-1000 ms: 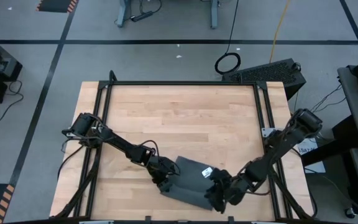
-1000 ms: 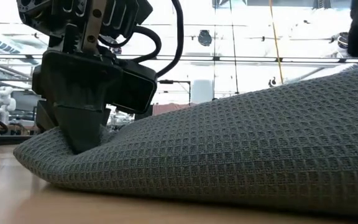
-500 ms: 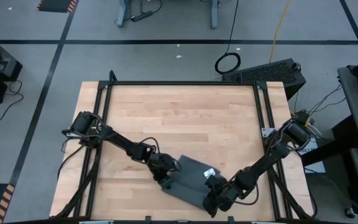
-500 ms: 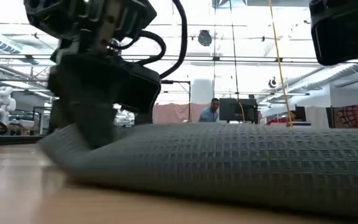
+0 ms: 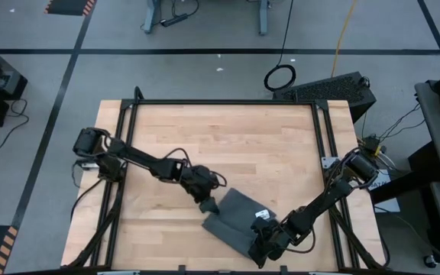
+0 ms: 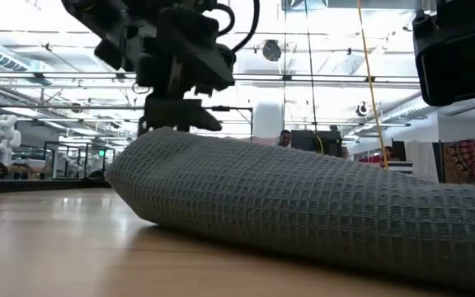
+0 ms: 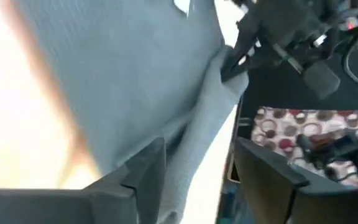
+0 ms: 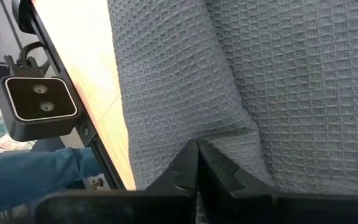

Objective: Roll towel
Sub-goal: Roll the gray towel on the center of table

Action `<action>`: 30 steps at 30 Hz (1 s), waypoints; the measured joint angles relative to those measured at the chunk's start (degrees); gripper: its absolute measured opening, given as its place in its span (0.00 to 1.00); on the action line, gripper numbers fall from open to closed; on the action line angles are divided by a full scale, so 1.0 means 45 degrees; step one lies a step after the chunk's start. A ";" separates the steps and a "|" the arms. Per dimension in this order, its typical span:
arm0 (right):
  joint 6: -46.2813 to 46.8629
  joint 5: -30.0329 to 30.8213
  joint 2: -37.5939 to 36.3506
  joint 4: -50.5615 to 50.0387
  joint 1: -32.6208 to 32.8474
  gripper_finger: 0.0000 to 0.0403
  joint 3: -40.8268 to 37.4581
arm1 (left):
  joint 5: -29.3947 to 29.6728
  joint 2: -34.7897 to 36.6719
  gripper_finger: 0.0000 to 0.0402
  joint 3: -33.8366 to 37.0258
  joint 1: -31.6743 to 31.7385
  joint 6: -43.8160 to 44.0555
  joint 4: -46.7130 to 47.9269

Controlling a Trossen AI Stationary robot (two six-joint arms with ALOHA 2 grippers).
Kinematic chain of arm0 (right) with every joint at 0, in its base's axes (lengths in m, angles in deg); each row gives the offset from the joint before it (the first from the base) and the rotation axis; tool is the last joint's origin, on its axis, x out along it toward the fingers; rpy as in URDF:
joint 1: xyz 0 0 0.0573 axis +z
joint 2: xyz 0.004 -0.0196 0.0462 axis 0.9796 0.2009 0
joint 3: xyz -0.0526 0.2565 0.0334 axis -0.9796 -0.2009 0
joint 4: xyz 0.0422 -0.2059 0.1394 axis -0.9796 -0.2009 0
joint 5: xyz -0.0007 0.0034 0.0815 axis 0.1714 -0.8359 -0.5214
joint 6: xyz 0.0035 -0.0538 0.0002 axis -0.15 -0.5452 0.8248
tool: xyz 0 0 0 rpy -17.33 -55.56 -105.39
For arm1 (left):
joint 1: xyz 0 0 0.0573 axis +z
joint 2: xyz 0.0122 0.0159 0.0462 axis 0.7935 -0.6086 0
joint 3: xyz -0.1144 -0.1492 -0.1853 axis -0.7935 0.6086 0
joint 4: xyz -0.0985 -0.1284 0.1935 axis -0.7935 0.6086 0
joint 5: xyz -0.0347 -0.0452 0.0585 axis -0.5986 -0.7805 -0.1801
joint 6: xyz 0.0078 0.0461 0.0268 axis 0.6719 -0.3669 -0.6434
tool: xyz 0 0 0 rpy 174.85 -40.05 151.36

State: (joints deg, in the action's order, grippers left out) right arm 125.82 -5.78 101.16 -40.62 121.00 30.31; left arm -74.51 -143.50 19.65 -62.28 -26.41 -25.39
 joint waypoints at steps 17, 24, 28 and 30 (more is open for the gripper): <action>0.0101 0.0403 0.0005 -0.0064 -0.0029 0.00 0.0000 | 0.4623 0.1875 0.61 -0.0005 -0.4259 -1.2581 0.1690; 0.0121 0.0388 0.0010 -0.0039 -0.0034 0.00 0.0000 | 0.6179 0.0176 0.76 0.0015 -0.4743 -1.5238 0.0857; 0.0120 0.0370 0.0010 -0.0034 -0.0034 0.00 0.0000 | 0.7254 -0.0725 0.75 0.0010 -0.4756 -1.6249 0.0491; 0.0121 0.0367 0.0010 -0.0034 -0.0031 0.00 0.0000 | 0.7843 -0.1104 0.74 0.0015 -0.4663 -1.6443 0.0334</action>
State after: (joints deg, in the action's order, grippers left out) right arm 126.36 -4.13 101.21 -40.77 120.86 30.31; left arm -39.22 -148.47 19.72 -83.26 -100.40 -23.88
